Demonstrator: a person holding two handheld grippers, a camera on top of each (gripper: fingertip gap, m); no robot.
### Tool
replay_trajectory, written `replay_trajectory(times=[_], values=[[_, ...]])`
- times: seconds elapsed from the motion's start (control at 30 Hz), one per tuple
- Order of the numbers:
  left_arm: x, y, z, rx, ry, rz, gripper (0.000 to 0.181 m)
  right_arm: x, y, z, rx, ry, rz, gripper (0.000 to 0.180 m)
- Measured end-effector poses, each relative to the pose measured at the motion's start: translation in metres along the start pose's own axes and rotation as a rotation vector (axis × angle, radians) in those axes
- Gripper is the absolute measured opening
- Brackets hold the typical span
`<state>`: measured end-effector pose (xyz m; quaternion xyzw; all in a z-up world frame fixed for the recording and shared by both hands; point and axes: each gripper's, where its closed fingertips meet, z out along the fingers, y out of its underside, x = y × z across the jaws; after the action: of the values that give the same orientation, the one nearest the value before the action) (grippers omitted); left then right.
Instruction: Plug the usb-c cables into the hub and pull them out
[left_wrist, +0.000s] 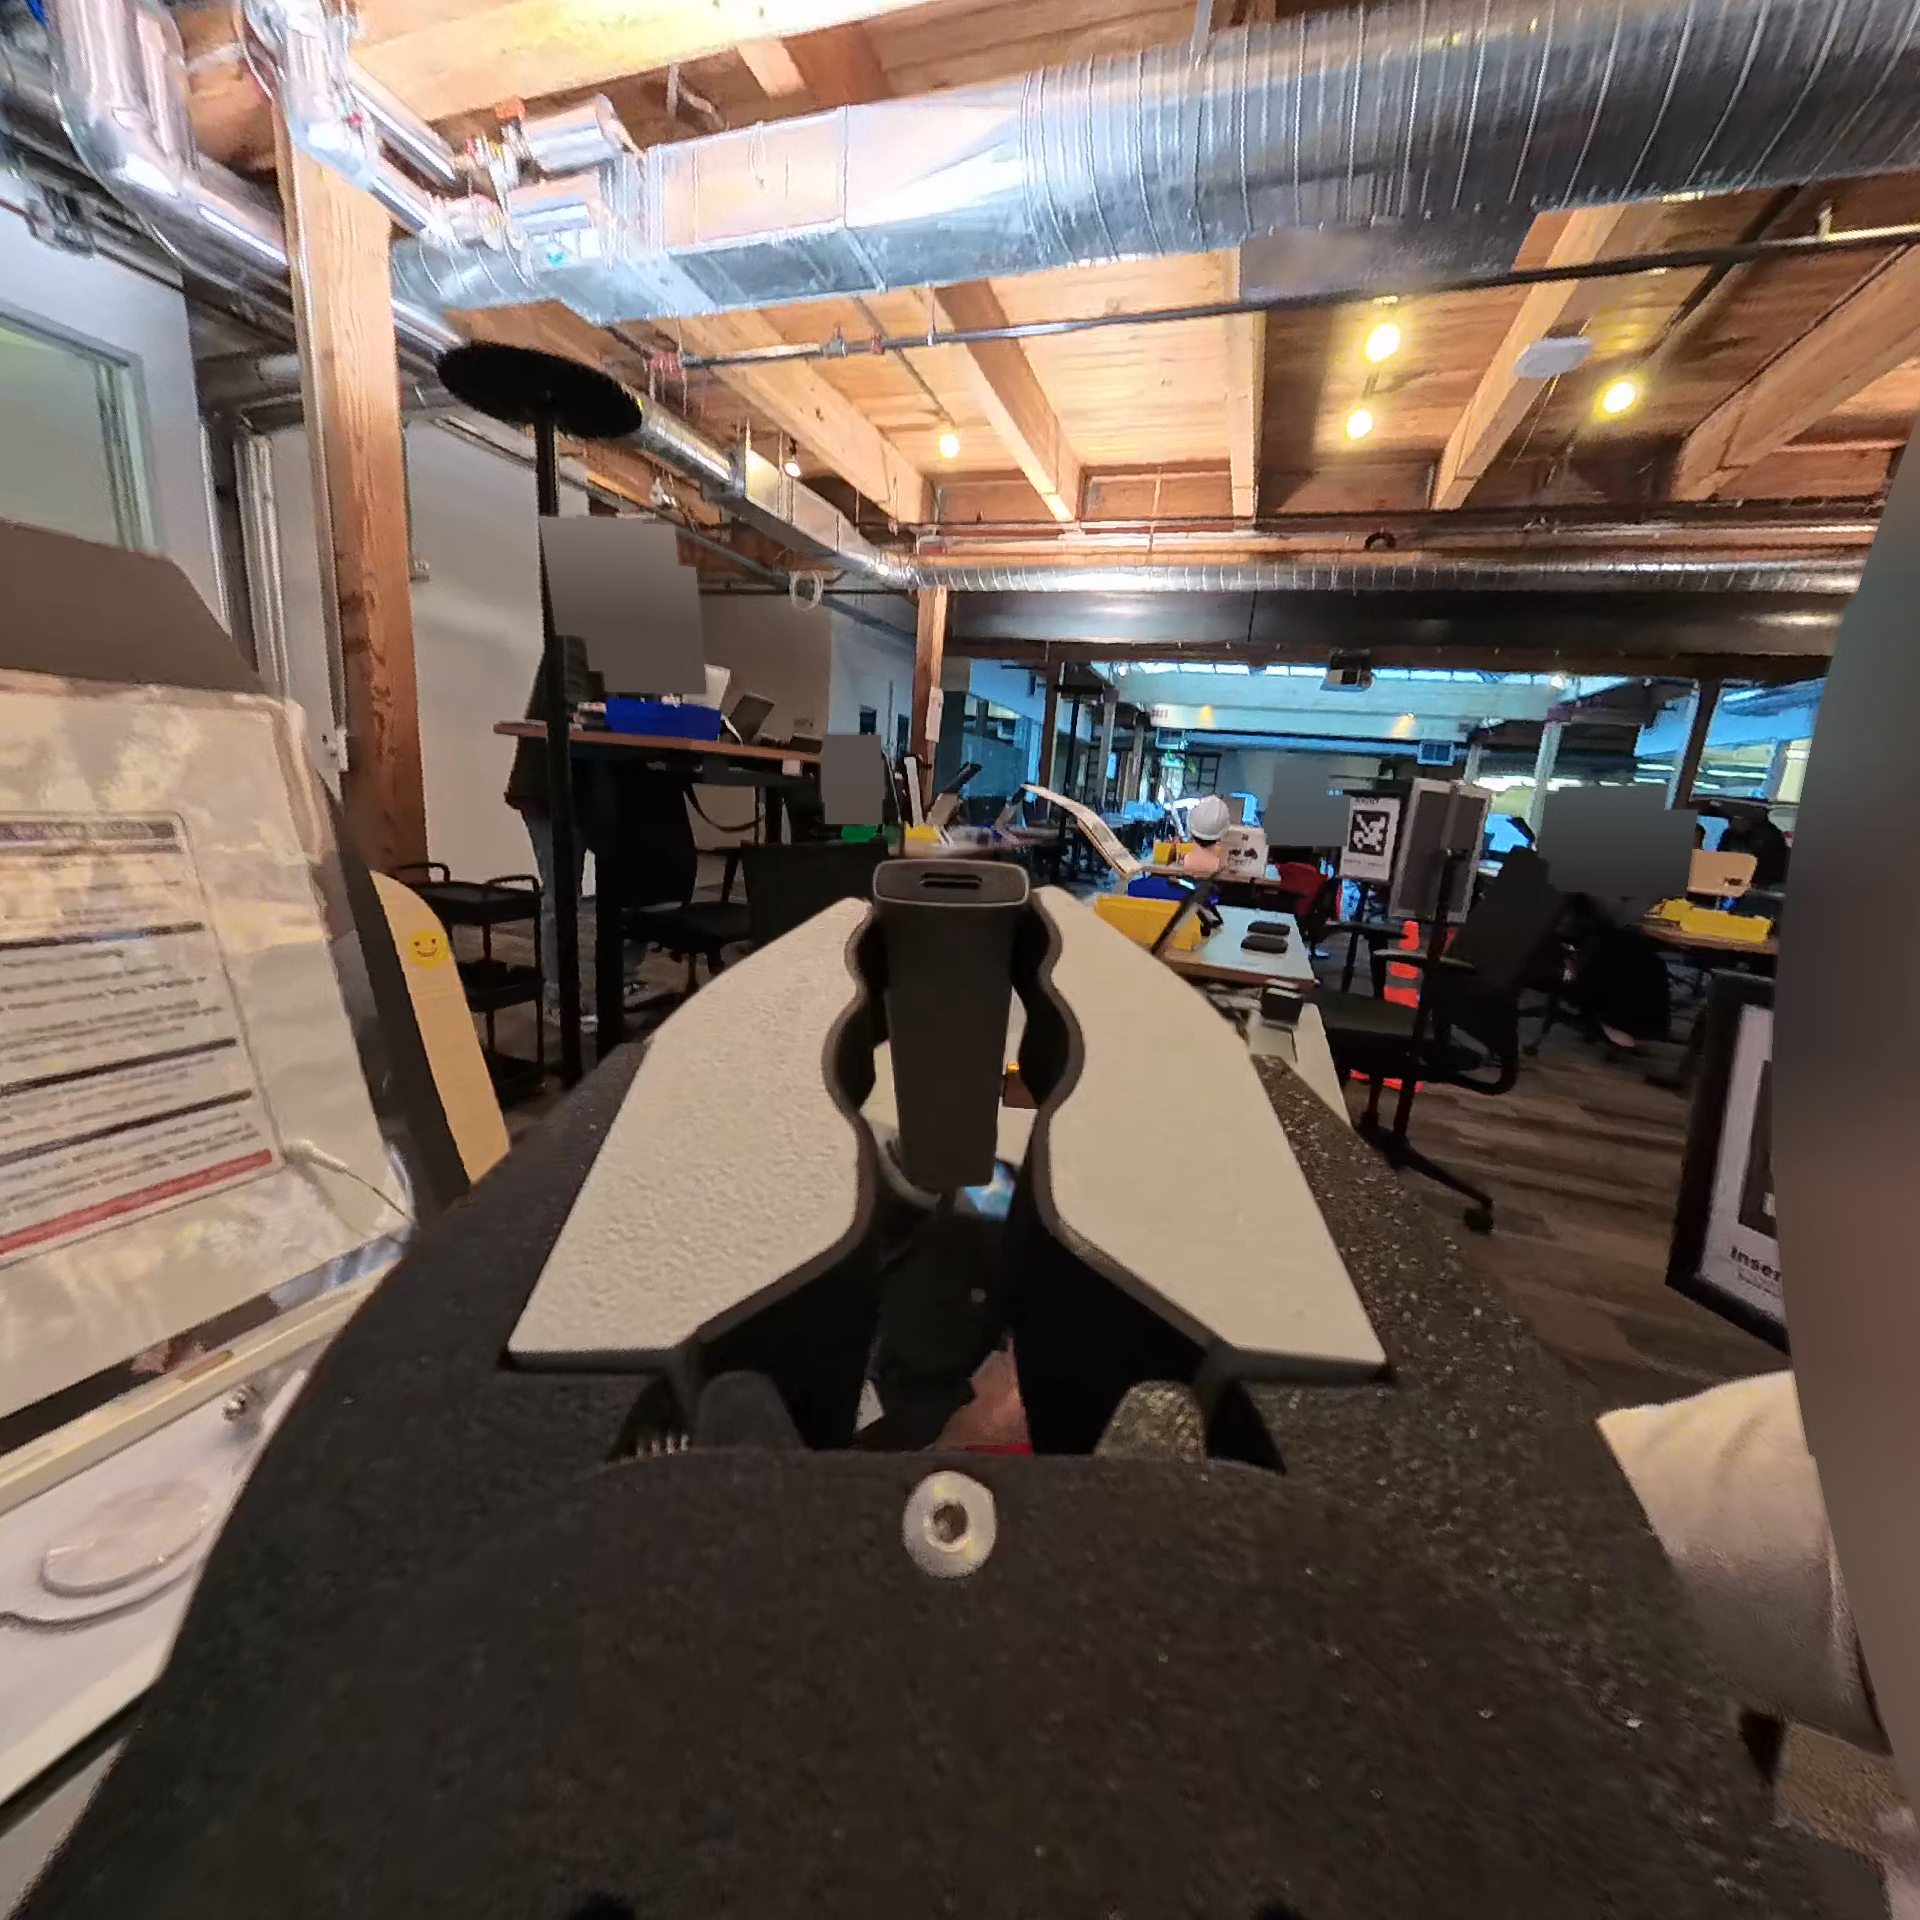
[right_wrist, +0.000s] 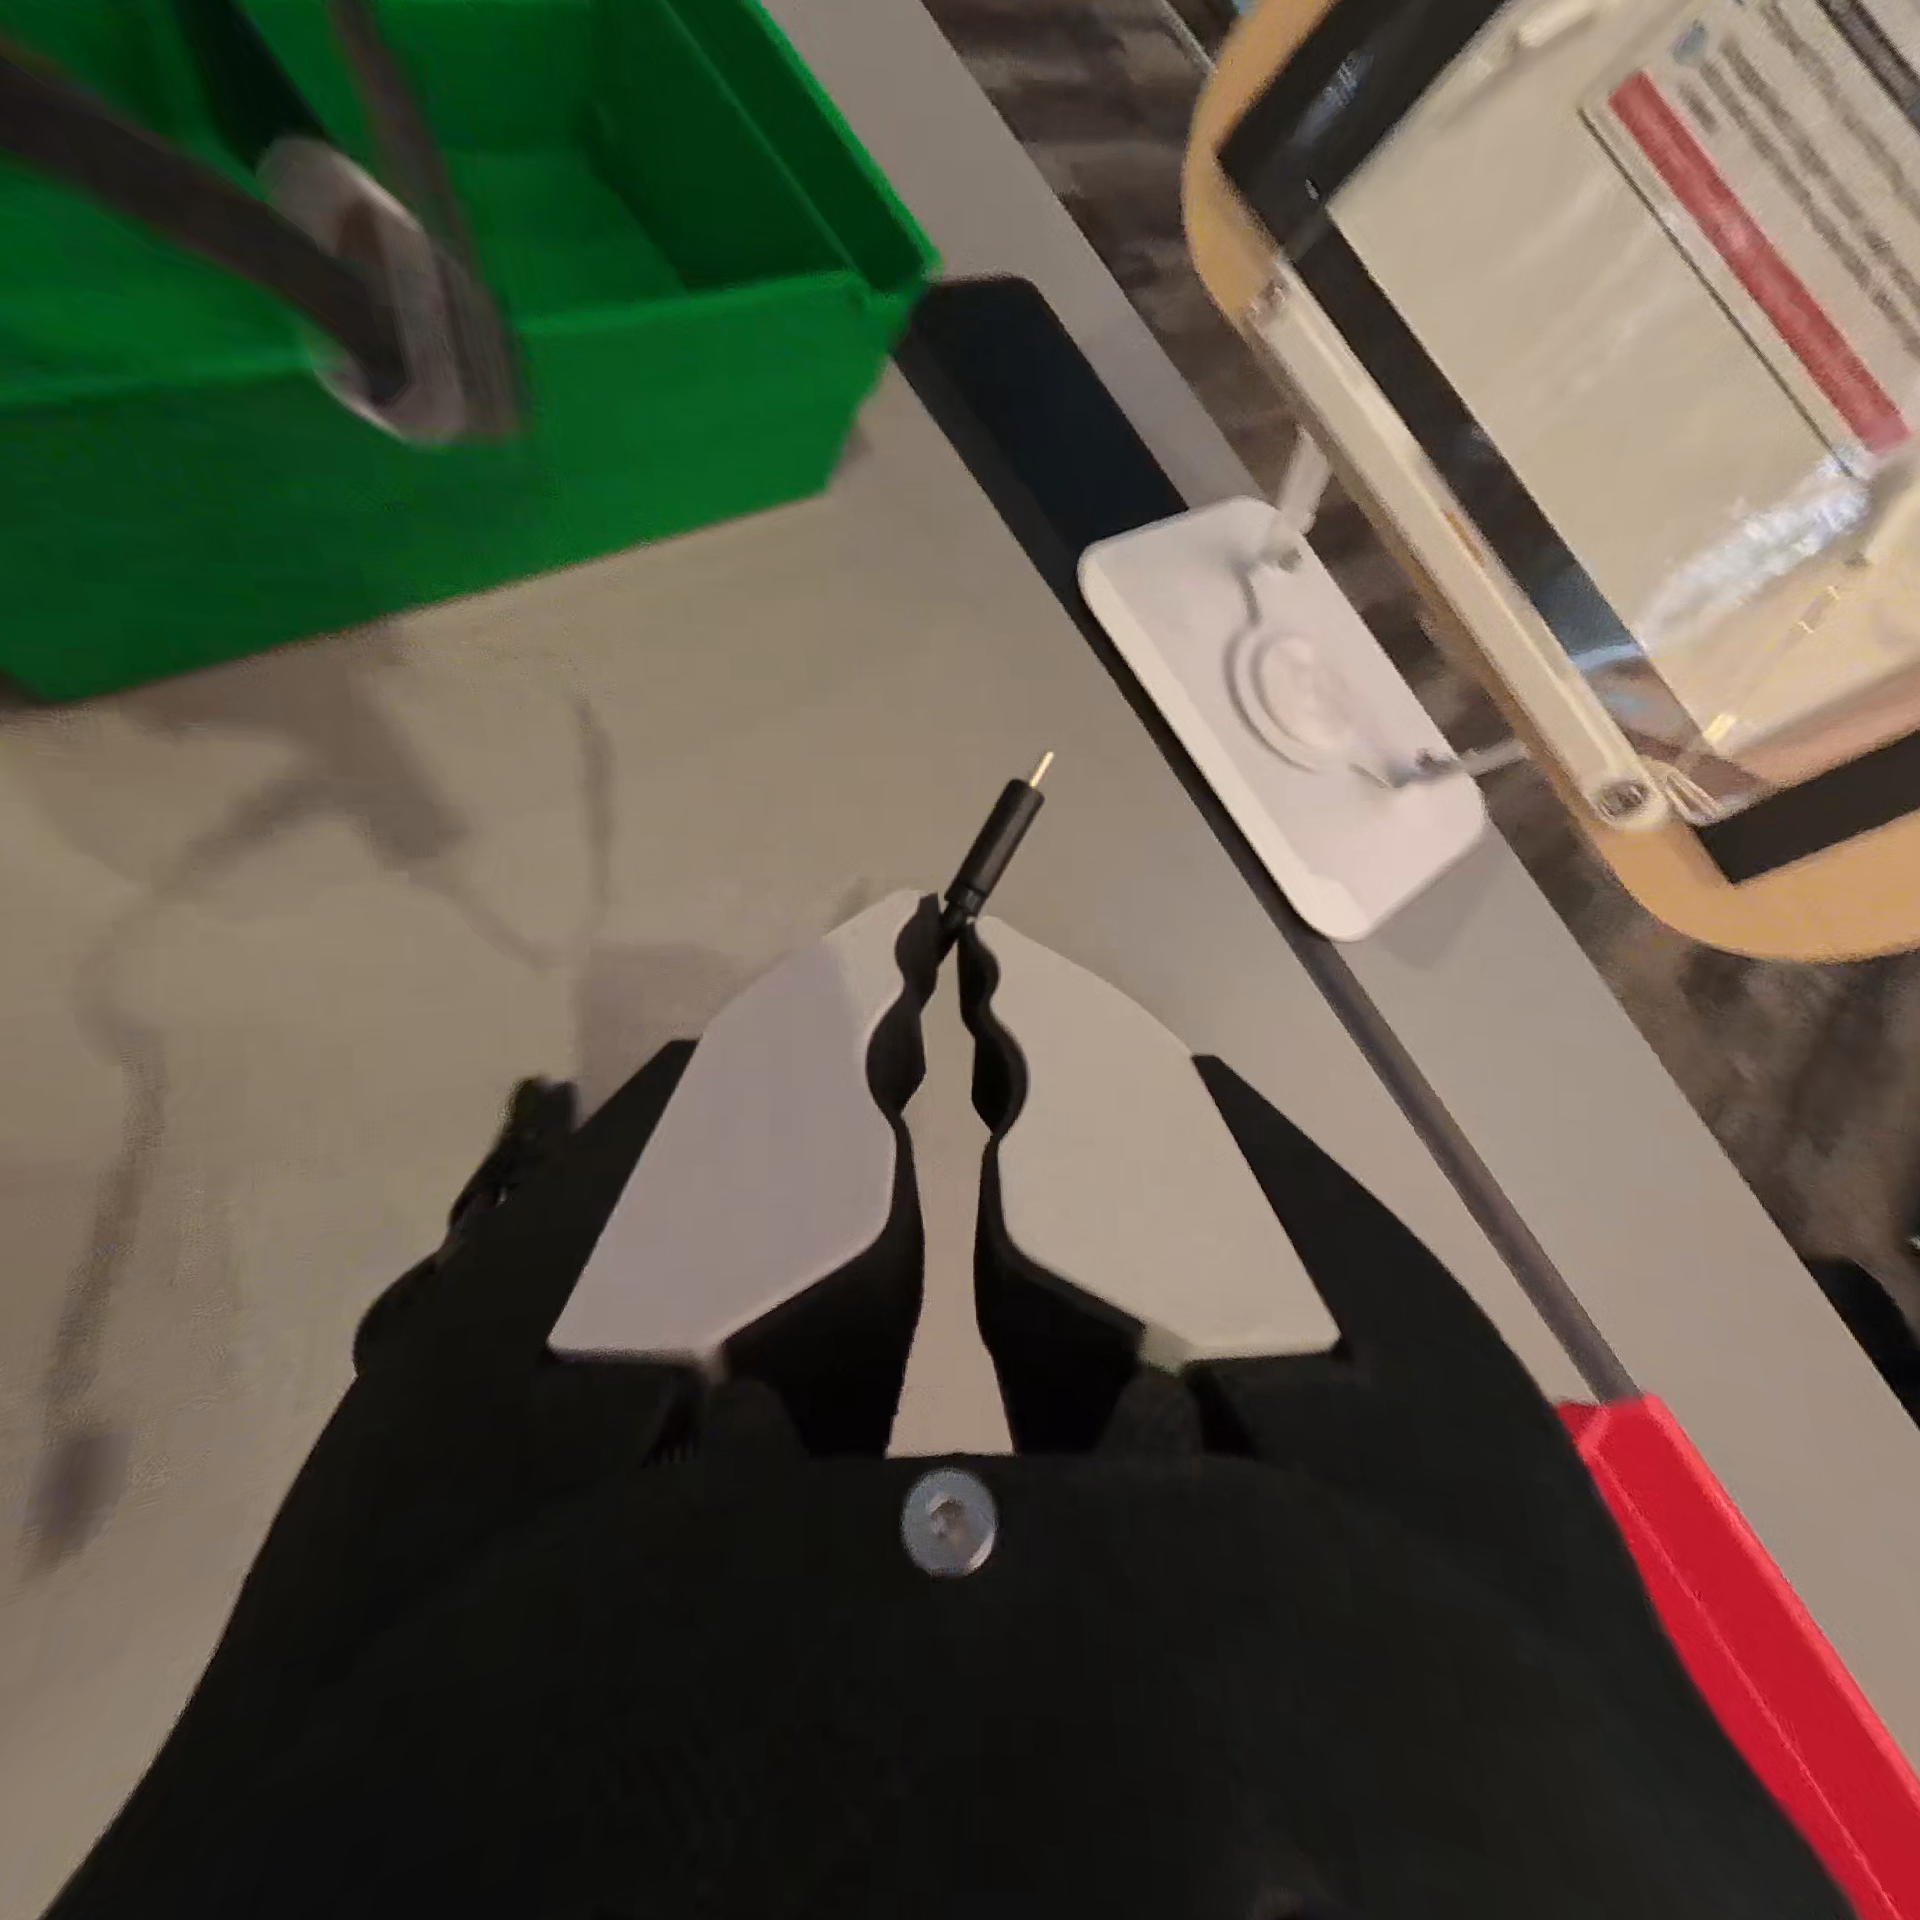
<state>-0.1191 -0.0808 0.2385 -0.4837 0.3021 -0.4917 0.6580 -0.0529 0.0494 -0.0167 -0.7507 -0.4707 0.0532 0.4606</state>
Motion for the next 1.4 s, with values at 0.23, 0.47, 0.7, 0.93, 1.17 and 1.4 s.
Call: replay_trajectory(times=[0.23,0.47,0.7,0.93,1.17,1.4], values=[[0.000,-0.022,-0.027,0.031,-0.066,0.066,0.023,0.022,-0.009,-0.032,0.103,-0.072,0.086,0.004],[-0.018,-0.020,-0.033,-0.006,-0.163,0.105,0.023,0.054,-0.049,-0.159,0.381,0.105,-0.001,0.004],[-0.022,-0.015,-0.029,-0.032,-0.203,0.140,0.023,0.092,-0.032,-0.267,0.523,0.350,0.039,0.004],[-0.021,-0.007,-0.022,-0.062,-0.192,0.137,0.023,0.136,0.040,-0.304,0.399,0.472,0.159,0.004],[-0.021,-0.002,-0.017,-0.081,-0.184,0.131,0.023,0.138,0.101,-0.273,0.257,0.233,0.238,0.004],[-0.022,-0.001,-0.015,-0.087,-0.189,0.132,0.023,0.127,0.145,-0.241,0.033,0.116,0.248,0.006]])
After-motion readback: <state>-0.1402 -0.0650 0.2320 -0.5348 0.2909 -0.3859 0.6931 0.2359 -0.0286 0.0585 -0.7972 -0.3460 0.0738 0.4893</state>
